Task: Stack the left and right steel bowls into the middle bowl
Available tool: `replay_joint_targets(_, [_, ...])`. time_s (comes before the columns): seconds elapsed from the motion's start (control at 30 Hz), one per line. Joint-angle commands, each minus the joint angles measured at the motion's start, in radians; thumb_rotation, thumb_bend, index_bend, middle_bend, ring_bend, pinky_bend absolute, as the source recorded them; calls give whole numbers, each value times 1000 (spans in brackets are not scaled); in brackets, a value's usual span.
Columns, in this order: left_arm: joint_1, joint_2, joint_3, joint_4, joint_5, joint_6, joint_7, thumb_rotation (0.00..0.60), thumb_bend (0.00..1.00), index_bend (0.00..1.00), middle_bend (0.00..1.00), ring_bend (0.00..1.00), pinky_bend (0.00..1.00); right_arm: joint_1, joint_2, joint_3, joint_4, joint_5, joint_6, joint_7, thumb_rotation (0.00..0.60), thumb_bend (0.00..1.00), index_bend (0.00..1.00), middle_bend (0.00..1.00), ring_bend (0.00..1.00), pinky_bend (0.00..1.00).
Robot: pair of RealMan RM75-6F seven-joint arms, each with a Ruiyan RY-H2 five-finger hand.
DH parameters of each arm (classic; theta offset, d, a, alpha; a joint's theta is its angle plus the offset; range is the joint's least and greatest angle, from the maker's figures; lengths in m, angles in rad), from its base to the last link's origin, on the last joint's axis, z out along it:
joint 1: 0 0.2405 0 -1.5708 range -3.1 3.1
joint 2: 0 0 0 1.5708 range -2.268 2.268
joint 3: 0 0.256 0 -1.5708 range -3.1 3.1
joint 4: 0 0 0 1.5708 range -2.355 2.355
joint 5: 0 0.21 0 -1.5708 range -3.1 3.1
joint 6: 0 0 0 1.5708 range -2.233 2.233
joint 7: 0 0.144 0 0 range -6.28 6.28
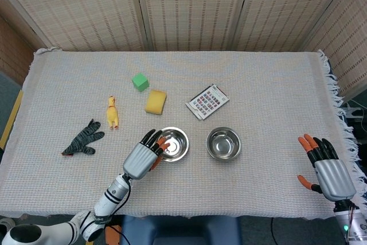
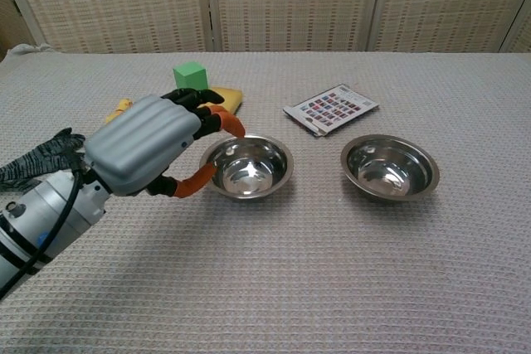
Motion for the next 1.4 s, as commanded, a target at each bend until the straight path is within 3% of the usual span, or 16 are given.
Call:
replay_joint_targets(0.03, [61,103,54,-139,-2,18,12,600,469,215,204,72,153,18,-26,-12,23,-33,-21,31,600,118,0,0,0,0])
replay_joint_targets(0.17, [154,229,126,-251,-24,54,-33,600,457,129,148,40,153,86,-100,-32,86,-92,-115,66,600,118,0,0,0,0])
replay_joint_targets(0.27, [215,295,153,-280,-42,97,-72,600,454,82,124,18,151,145,-177,-14,152,-93,-191,32,600,118,53,0,0,0])
replay_joint_targets(0.43, [268,337,144,-264,-59,144,-138,600,454,80,122,16,149,231,-324,29,266,-56,-291,11,600,124,189,0,0,0])
replay_joint_targets(0.63, [288,369,129,-256,-37,171,-174,600,453,80,122,16,148,290,-484,57,426,-76,-274,-7,600,238,361,0,0,0])
replay_joint_targets(0.73, [294,380,122,-256,-30,174,-187,600,453,80,122,17,148,309,-530,67,475,-65,-278,-4,600,303,461,7,0,0])
replay_joint_targets(0.87, [300,388,111,-251,-22,180,-196,600,453,81,122,17,148,332,-573,76,520,-41,-296,13,600,316,526,32,0,0])
replay_joint_targets(1.1, [314,411,98,-255,-22,177,-213,600,453,80,123,16,148,316,-620,77,529,-78,-153,41,600,395,748,153,0,0])
replay_joint_targets(1.27, [320,420,86,-260,-29,165,-225,600,454,80,123,17,149,324,-616,82,475,-123,-70,23,600,397,745,160,0,0])
replay_joint_targets(1.4, [322,427,76,-260,-36,155,-241,600,454,80,123,17,148,373,-631,113,435,-122,-94,-3,600,397,732,160,0,0])
